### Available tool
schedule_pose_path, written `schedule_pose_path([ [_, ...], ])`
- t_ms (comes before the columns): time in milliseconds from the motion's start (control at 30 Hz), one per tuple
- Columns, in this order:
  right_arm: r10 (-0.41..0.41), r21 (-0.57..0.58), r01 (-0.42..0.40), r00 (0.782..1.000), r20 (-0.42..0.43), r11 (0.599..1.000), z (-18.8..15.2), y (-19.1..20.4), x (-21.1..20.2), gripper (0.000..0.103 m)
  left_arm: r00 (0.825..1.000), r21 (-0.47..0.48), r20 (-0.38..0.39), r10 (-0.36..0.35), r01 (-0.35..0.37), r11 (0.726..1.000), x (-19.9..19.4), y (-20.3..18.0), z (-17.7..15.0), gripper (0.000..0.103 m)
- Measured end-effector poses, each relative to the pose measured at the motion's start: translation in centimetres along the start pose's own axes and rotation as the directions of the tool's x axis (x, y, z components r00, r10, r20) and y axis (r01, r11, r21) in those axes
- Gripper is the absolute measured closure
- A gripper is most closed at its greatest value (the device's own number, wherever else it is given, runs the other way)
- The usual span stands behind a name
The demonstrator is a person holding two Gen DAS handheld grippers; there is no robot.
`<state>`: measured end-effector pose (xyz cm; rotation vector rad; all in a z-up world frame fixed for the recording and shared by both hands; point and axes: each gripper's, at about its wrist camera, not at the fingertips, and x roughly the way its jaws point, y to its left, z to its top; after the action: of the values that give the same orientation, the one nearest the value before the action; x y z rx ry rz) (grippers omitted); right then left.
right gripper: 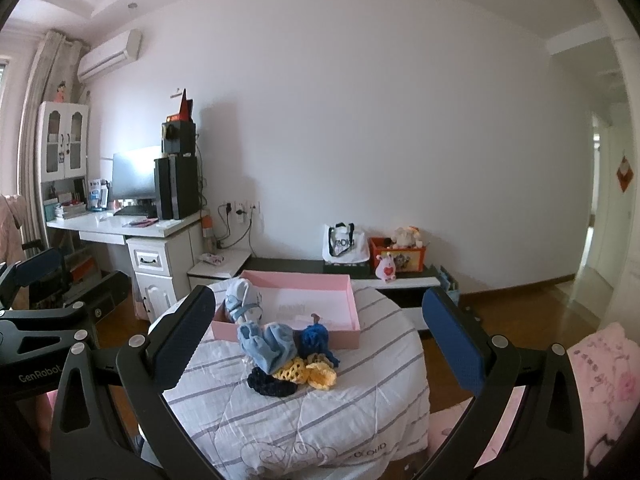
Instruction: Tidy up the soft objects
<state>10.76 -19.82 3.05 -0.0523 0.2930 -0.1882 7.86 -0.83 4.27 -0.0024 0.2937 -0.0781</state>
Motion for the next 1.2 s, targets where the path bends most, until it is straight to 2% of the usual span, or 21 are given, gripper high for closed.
schedule_pose_path([
  [333, -0.005, 0.005, 0.006, 0.994, -0.108, 1.0, -1.4, -0.4, 3.4, 0.0, 0.993, 0.009, -0.116, -0.012, 0.013, 1.0, 3.2, 0.3, 0.1, 0.0],
  [633, -0.018, 0.012, 0.022, 0.97, -0.241, 1.0, -3.9, -1.1, 7.6, 0.0, 0.965, 0.015, -0.261, -0.024, 0.029, 0.999, 8.2, -0.2, -0.5, 0.0],
  [733, -0.026, 0.015, 0.032, 0.954, -0.298, 0.999, -5.0, -1.6, 9.4, 0.0, 0.949, 0.015, -0.313, -0.031, 0.038, 0.999, 10.7, -0.4, -1.0, 0.0],
  [833, -0.04, 0.022, 0.051, 0.934, -0.356, 0.998, -6.2, -2.1, 11.4, 0.0, 0.926, 0.019, -0.376, -0.036, 0.046, 0.999, 13.5, -0.7, -1.8, 0.0],
  [900, -0.045, 0.029, 0.061, 0.92, -0.389, 0.998, -6.8, -2.5, 12.5, 0.0, 0.902, 0.017, -0.43, -0.037, 0.049, 0.999, 15.7, -0.9, -2.5, 0.0],
  [1067, -0.056, 0.048, 0.09, 0.875, -0.481, 0.995, -8.7, -3.8, 15.9, 0.0, 0.854, 0.01, -0.517, -0.06, 0.076, 0.997, 20.2, -1.5, -3.8, 0.0],
  [1200, -0.053, 0.068, 0.107, 0.835, -0.548, 0.992, -10.3, -5.0, 18.2, 0.0, 0.824, 0.013, -0.562, -0.073, 0.097, 0.995, 23.2, -2.4, -4.9, 0.0],
])
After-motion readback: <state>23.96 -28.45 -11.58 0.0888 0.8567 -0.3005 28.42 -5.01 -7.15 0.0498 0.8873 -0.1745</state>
